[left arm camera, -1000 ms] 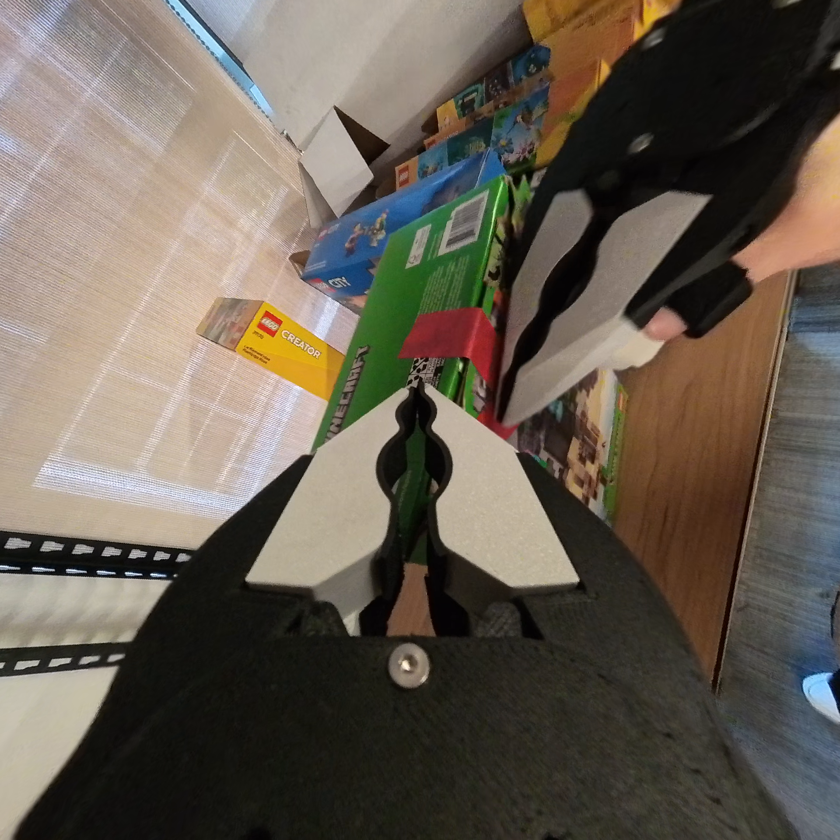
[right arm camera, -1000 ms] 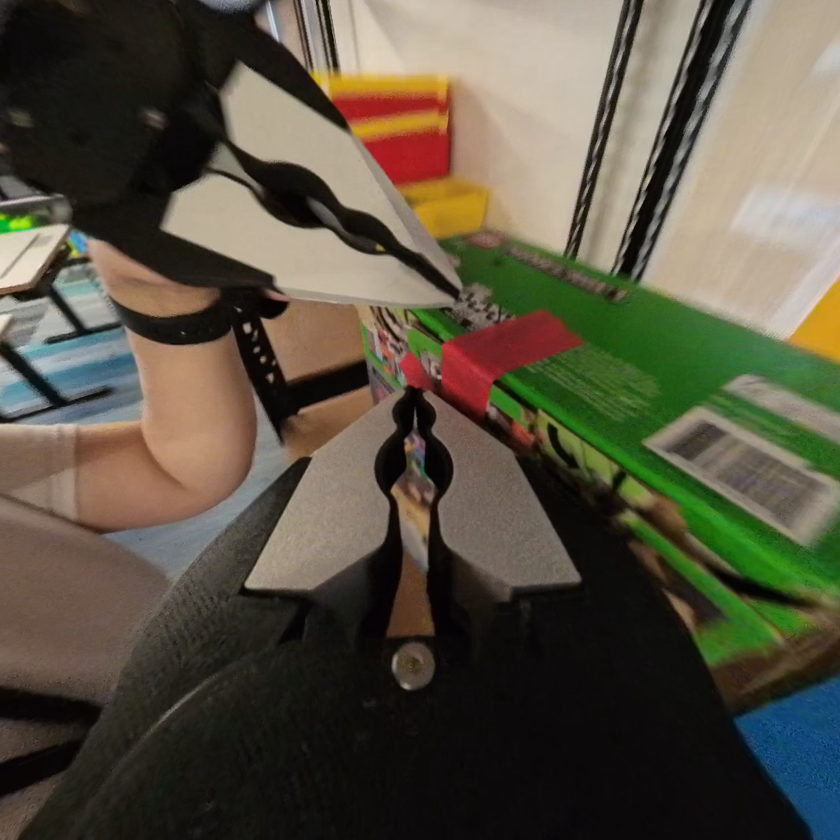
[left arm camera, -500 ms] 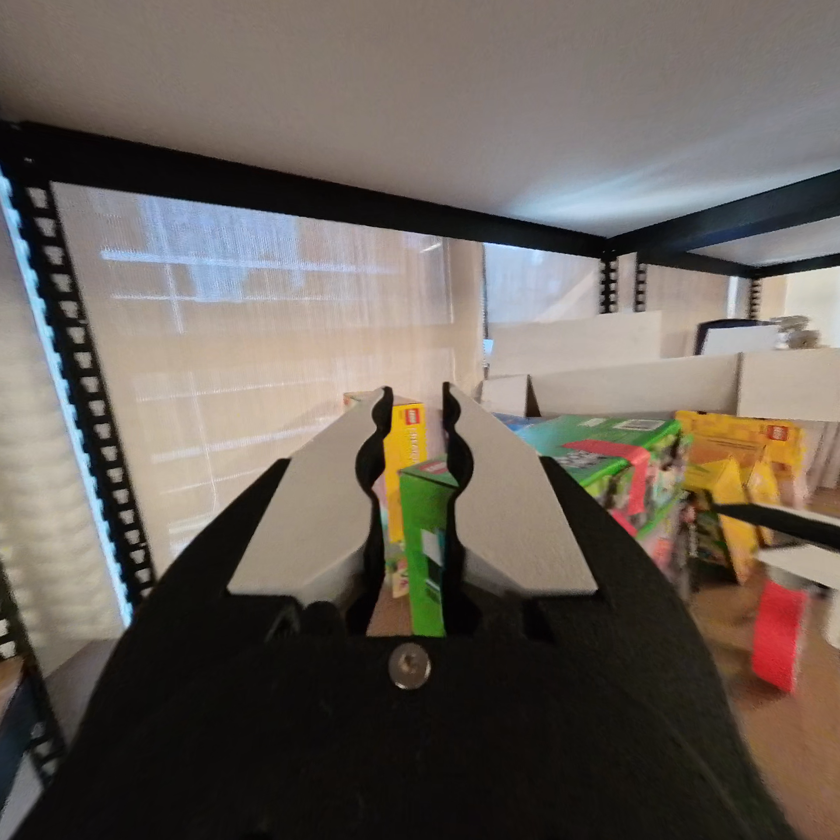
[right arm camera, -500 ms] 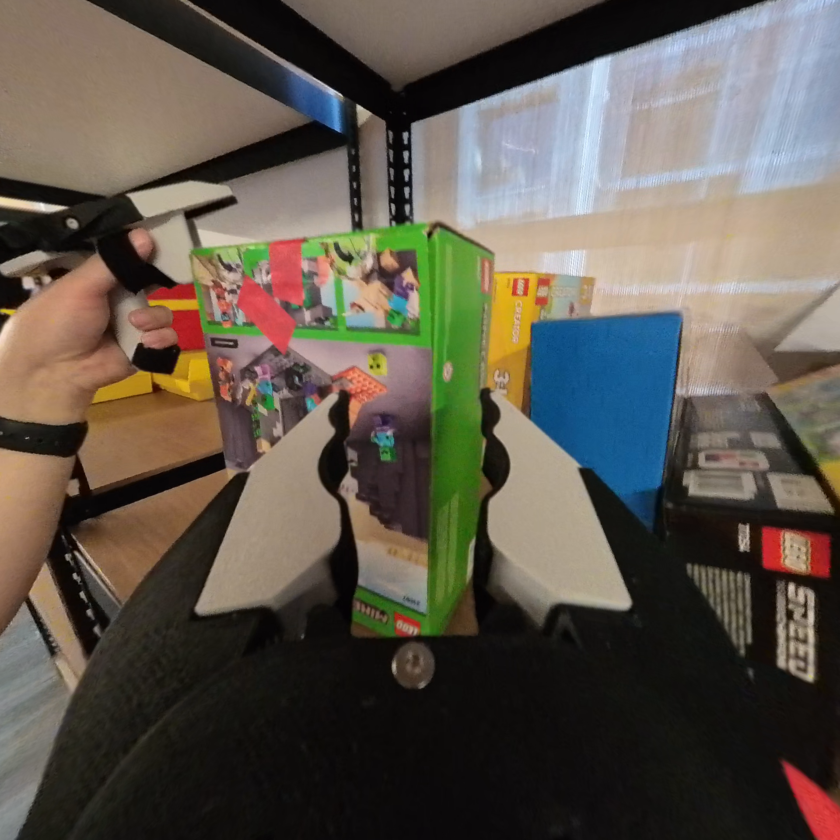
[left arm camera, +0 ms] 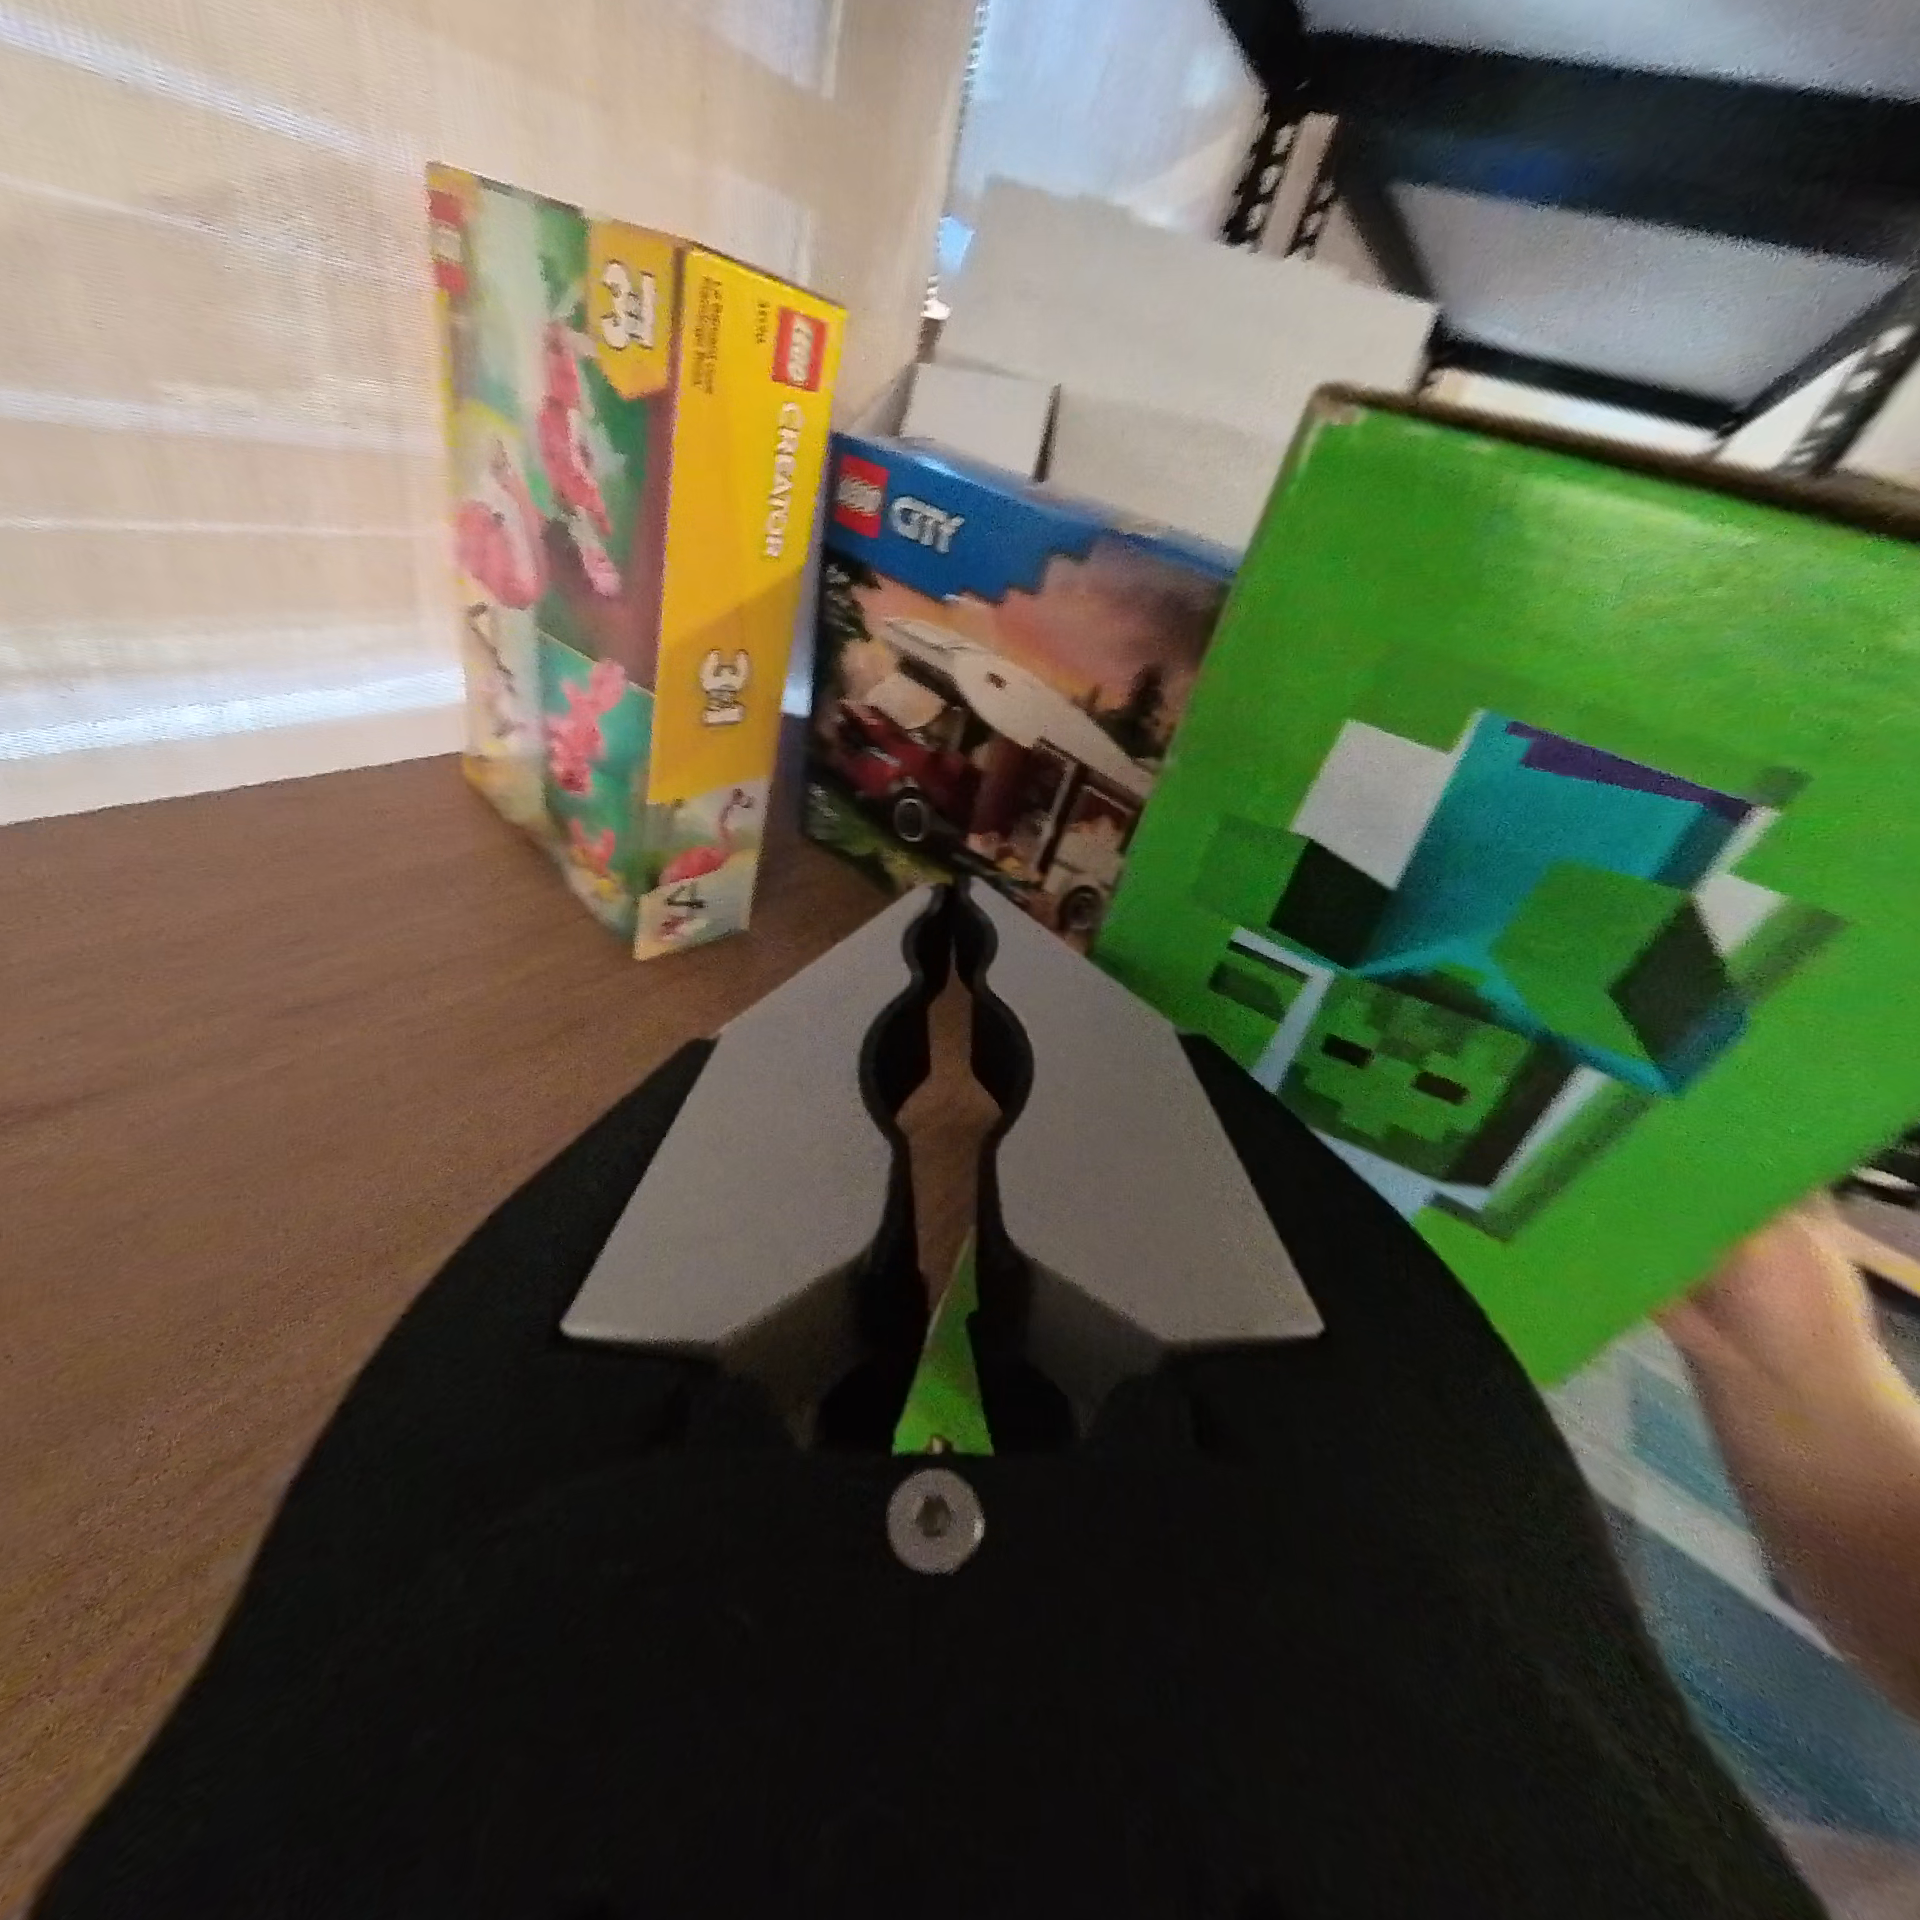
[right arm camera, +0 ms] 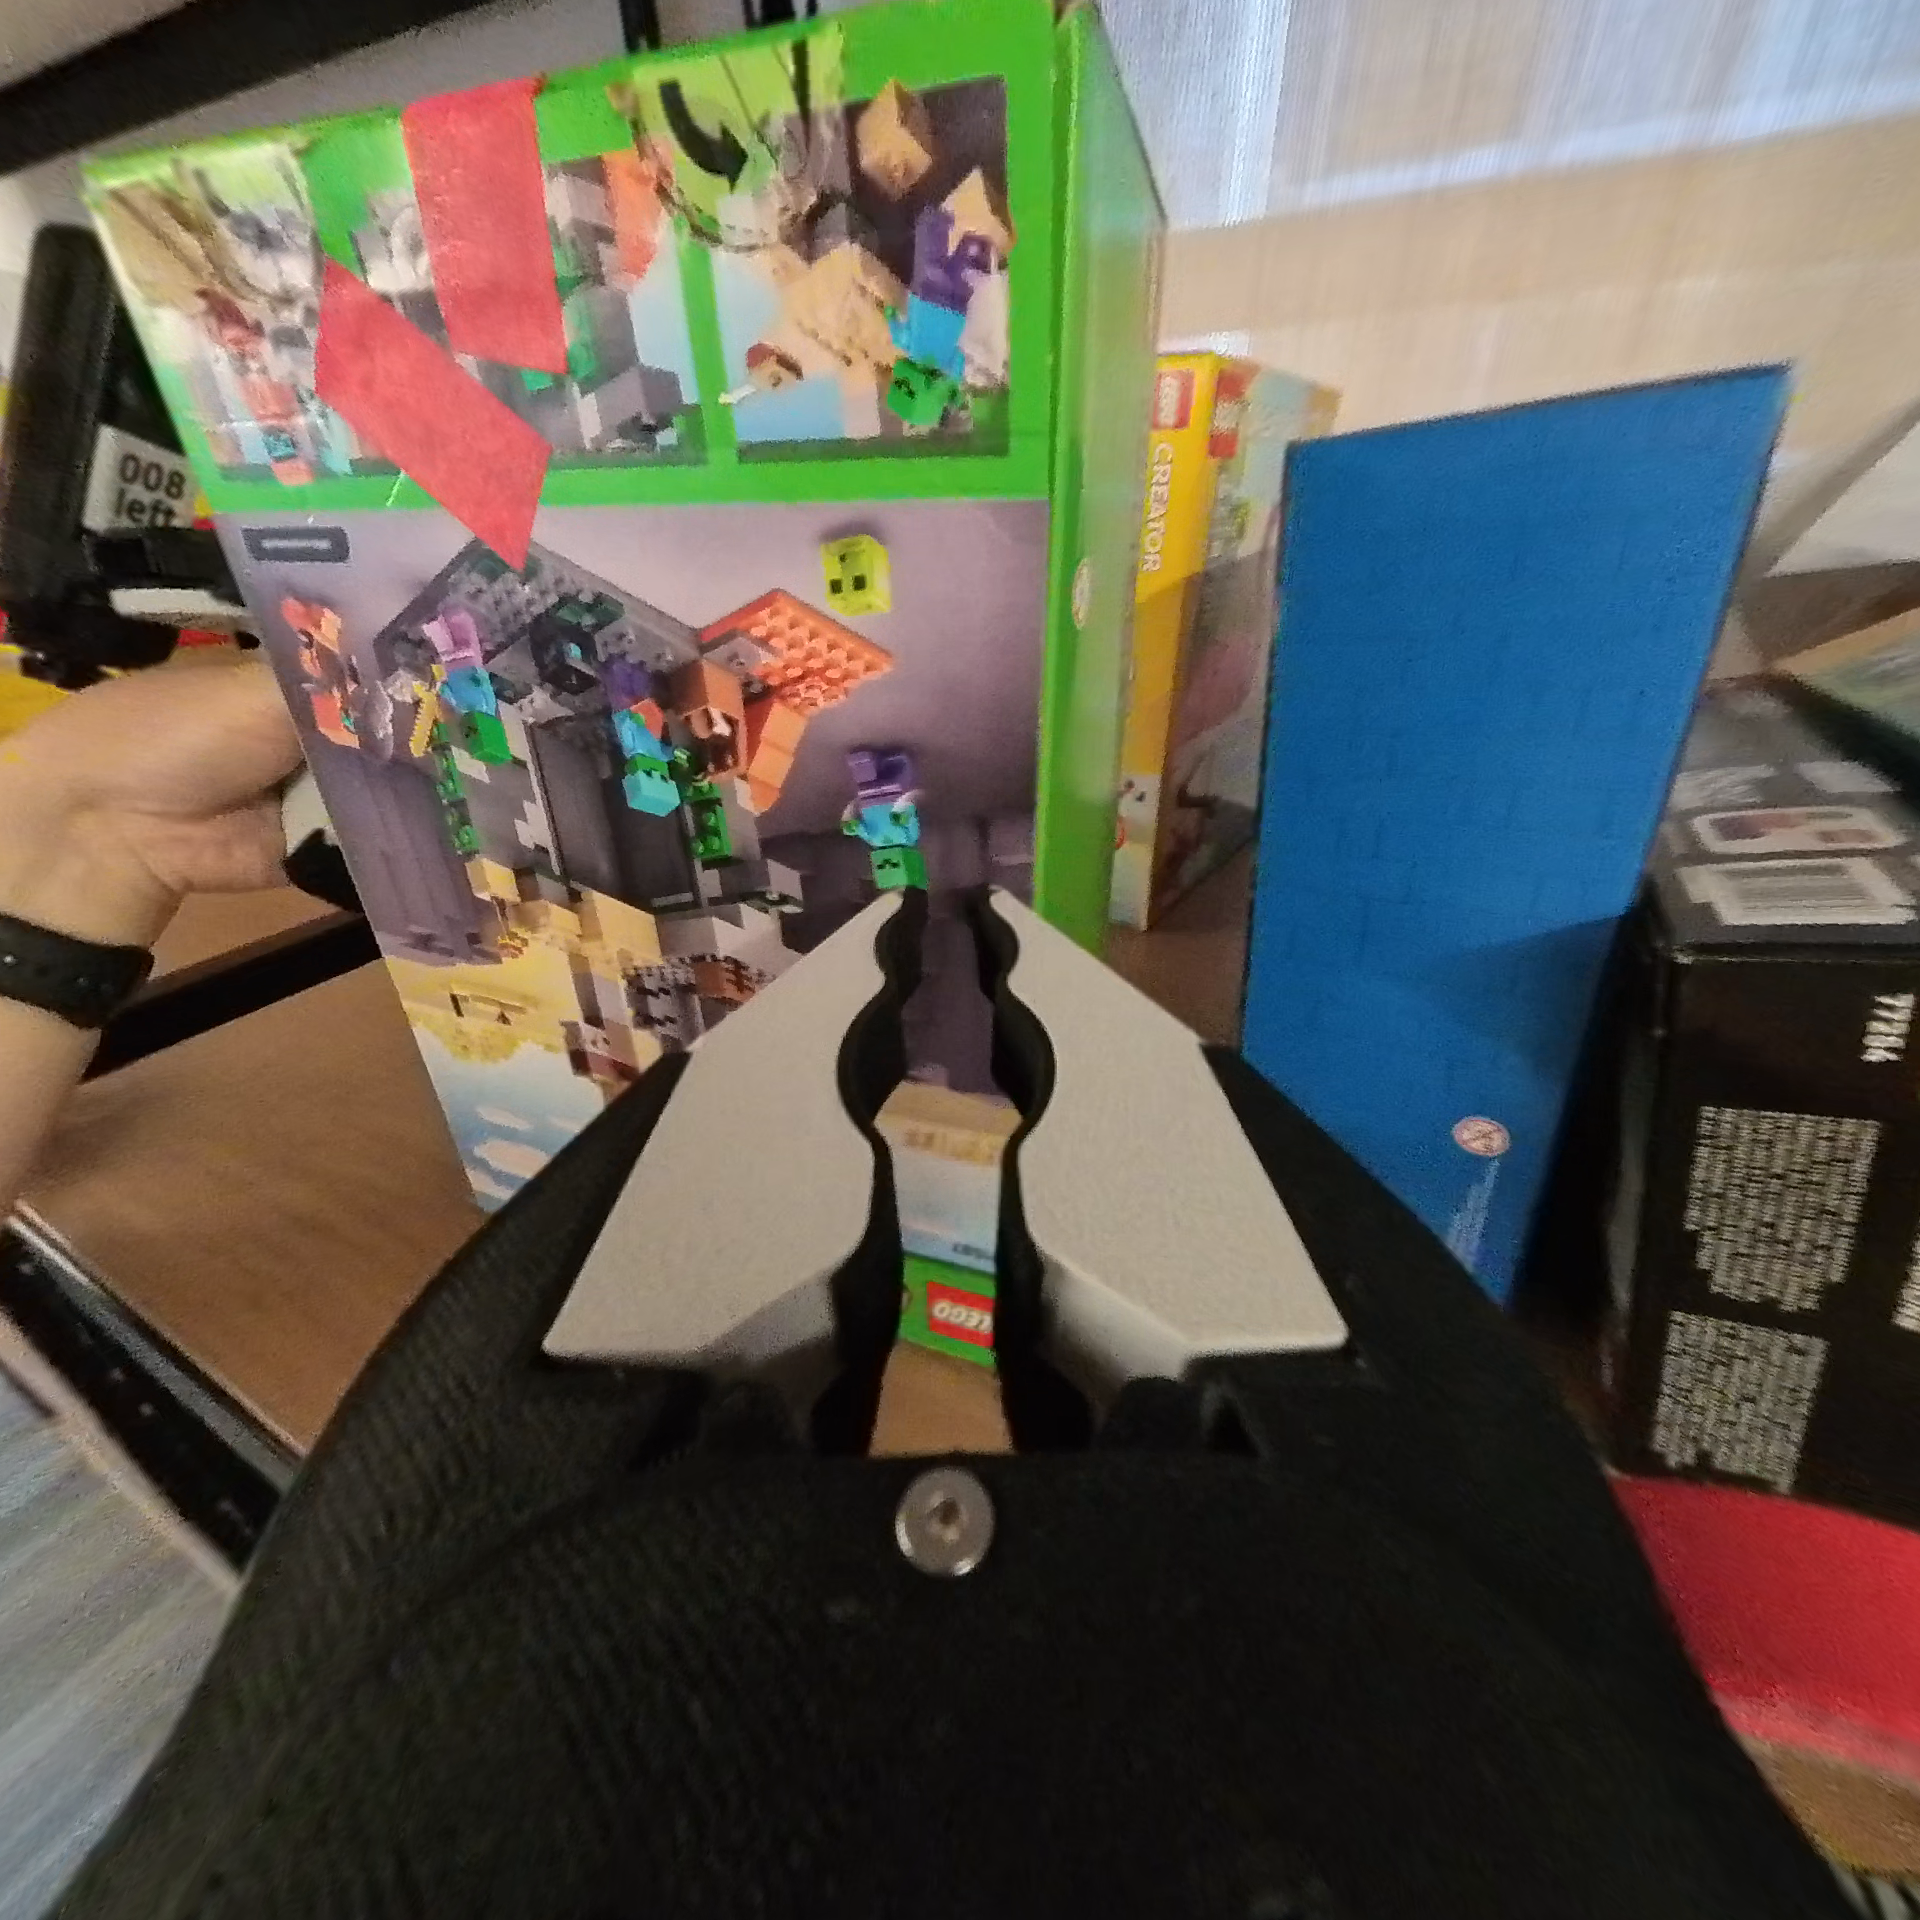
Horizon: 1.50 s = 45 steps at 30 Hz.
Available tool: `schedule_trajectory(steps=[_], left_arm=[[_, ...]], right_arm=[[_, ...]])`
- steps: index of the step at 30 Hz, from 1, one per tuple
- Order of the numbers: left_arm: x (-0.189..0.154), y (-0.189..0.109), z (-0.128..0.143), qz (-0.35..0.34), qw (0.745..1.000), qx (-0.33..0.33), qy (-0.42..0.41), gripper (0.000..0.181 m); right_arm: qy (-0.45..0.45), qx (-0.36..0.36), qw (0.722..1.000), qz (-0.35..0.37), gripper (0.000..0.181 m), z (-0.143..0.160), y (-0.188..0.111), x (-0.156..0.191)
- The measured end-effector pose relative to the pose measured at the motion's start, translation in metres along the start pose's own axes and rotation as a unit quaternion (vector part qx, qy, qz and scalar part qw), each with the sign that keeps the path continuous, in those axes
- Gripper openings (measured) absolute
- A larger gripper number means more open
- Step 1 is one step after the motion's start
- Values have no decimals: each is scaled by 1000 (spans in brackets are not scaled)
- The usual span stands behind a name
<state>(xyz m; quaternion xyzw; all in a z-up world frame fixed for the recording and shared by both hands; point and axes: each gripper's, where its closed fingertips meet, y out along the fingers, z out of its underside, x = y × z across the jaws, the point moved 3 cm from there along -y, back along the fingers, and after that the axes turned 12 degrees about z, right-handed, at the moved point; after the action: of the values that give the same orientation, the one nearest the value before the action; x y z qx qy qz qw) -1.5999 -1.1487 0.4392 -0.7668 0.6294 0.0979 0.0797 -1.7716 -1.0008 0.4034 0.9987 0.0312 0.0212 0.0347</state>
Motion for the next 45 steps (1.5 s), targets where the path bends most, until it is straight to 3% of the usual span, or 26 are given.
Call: schedule_trajectory(steps=[6,7,11,14,20,24,26,31,34,37,40,45], left_arm=[[-45,-29,8,38,999,-16,13,0],[-57,-32,11,47,999,-14,20,0],[-99,-36,22,69,994,-3,85,0],[-99,-36,28,38,992,-12,118,0],[-88,-26,57,-9,992,32,119,0],[-95,-26,62,-29,988,48,141,0],[-104,-25,70,-10,990,56,131,0],[-122,-17,93,31,992,69,96,0],[-133,-3,99,46,992,63,97,0],[-149,19,108,79,989,77,103,0],[-158,43,117,108,987,77,90,0],[-157,48,137,102,987,91,86,0]], right_arm=[[18,43,998,-36,15,9,26,10],[21,48,998,-46,7,10,28,13],[30,62,995,-70,5,17,34,19],[76,67,990,-98,6,21,35,20],[203,82,962,-162,6,26,37,17],[186,81,963,-179,11,25,26,20],[172,86,964,-183,21,20,15,19],[93,78,967,-223,67,-18,-38,17],[18,57,982,-180,92,-25,-54,20],[-55,23,991,-122,118,-25,-50,27],[-117,13,991,-62,126,-21,-38,20],[-84,41,994,-49,125,-12,-21,6]])
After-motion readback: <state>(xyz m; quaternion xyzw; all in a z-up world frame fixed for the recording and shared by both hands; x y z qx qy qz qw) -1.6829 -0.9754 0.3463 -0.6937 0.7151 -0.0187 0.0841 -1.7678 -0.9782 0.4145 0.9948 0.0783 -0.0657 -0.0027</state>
